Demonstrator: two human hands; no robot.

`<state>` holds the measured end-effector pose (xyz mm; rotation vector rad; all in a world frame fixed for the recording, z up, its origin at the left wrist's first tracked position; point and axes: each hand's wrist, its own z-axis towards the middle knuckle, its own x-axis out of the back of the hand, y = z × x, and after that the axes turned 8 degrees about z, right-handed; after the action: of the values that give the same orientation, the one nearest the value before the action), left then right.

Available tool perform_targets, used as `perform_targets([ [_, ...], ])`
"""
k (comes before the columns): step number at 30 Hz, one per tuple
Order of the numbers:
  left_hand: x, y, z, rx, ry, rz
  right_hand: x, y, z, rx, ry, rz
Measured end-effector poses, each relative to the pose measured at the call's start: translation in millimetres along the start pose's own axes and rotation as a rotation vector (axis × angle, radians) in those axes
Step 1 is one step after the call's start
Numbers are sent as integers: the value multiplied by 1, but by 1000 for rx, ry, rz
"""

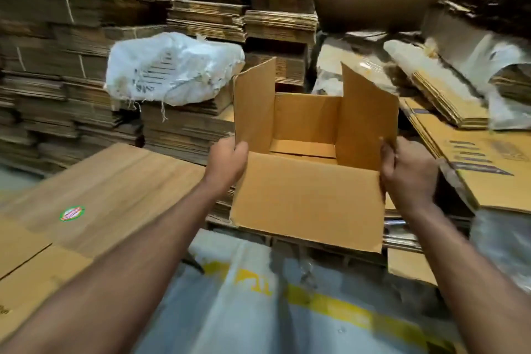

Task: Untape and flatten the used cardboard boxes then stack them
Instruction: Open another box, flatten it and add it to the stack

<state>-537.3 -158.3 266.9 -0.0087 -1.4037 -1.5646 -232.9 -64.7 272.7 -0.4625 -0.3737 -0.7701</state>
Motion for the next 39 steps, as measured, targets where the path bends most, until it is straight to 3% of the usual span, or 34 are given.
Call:
perform_targets([
  [5, 51, -73, 18, 161, 86, 57, -89, -59, 10, 92, -117, 132],
  [19, 181, -222, 65, 324, 278, 161, -287, -219, 35, 290, -255, 330],
  [25, 181, -259, 59, 536, 416, 178, -343, -252, 28, 355, -367, 397],
  [31, 163, -286, 55, 594, 385, 188, -391, -250, 38, 323, -459, 466],
  [39, 134, -289, 70, 719, 464, 286, -450, -241, 61, 342, -666, 599],
])
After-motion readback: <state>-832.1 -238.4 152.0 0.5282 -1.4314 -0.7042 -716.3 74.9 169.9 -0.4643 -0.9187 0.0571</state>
